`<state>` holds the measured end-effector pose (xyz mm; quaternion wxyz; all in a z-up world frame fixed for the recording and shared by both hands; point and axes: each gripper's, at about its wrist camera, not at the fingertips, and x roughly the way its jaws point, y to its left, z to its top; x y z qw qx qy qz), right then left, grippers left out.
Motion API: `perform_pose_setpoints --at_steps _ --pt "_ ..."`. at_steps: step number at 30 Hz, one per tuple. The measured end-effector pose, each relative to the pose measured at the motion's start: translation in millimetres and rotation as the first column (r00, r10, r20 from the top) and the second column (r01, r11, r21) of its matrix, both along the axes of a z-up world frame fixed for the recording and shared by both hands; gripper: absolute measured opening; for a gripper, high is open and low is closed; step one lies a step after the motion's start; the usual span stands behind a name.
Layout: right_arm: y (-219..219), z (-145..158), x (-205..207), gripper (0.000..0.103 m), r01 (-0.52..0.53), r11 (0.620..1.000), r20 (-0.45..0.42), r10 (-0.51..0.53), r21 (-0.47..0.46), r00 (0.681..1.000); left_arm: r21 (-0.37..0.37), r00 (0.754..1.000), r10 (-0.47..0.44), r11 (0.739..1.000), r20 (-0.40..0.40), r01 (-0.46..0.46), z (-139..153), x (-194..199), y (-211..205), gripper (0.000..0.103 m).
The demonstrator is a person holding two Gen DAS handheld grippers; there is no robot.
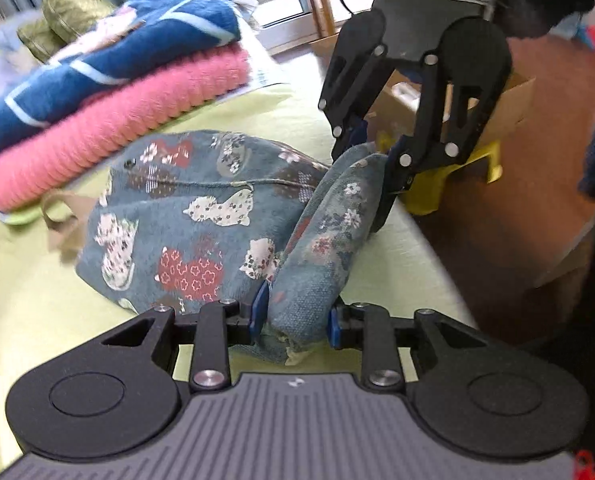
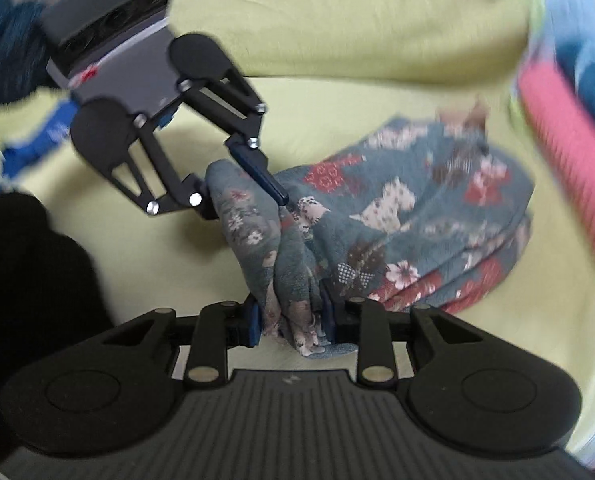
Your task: Fold shopping bag
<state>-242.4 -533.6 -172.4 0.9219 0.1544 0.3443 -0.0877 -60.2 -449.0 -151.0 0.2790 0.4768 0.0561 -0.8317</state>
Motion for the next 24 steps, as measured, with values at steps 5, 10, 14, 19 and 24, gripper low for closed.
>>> perform_pose_setpoints --at_steps 5,10,14,19,24 --pt "-31.5 -10.4 -9.4 0.027 0.064 0.932 0.002 -0.069 0.356 0.998 0.120 0.987 0.132 0.986 -0.097 -0.120 2.7 8.9 -2.3 0.034" --pt "-79.2 -30.4 -8.2 0.025 0.163 0.744 -0.056 -0.166 0.648 0.985 0.242 0.938 0.301 0.936 -0.171 -0.256 4.7 21.2 -14.5 0.034" --pt "-89.2 -40.6 -15.6 0.025 0.253 0.594 -0.131 -0.241 0.764 0.962 0.340 0.903 0.396 0.883 -0.167 -0.324 7.2 26.1 -31.4 0.034" --pt "-88.0 -50.3 -29.0 0.023 0.354 0.405 -0.209 -0.361 0.843 0.909 0.463 0.829 0.530 0.789 -0.180 -0.404 -1.4 37.5 -45.1 0.036" --pt "-48.4 -17.4 -30.3 0.028 0.377 0.646 -0.090 -0.431 0.664 0.898 0.494 0.785 0.585 0.754 -0.204 -0.433 -7.8 42.7 -40.5 0.037"
